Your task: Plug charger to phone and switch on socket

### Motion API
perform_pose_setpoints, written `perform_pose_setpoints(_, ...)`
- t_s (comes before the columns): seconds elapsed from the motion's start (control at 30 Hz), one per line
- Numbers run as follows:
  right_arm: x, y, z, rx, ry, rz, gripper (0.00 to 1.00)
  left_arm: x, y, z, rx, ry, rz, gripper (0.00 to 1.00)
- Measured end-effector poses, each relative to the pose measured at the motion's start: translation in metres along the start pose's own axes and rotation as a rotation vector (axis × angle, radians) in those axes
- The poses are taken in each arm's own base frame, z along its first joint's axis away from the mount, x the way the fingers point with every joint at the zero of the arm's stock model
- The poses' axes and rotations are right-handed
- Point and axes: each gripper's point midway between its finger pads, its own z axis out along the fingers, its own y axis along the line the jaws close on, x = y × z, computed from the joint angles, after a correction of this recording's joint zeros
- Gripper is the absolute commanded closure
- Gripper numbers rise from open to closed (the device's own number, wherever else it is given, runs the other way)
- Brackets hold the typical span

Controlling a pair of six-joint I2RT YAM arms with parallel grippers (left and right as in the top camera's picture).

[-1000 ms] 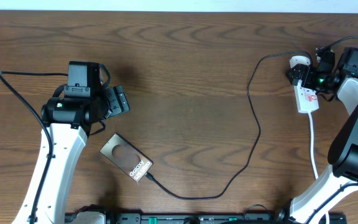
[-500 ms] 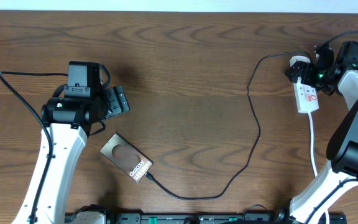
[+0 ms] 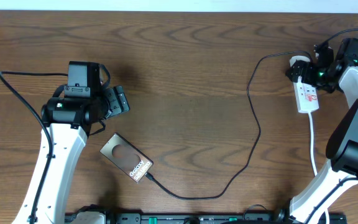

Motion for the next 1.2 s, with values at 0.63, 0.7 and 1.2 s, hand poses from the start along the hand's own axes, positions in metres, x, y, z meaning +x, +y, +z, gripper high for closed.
perform_pose_setpoints(0.63,-0.007,0.003,-0.015,0.013,0.027,0.002,0.01,0.001,0.0,0.0,-0.001,0.002,0.0,0.12)
perform_pose_setpoints(0.7,-0.006,0.003,-0.015,0.015,0.032,0.005,0.01,0.001,0.0,0.0,-0.001,0.002,0.0,0.12)
perform_pose_setpoints(1.2,0.004,-0.002,0.001,0.016,0.071,0.016,0.01,0.001,0.0,0.0,-0.001,0.002,0.0,0.12)
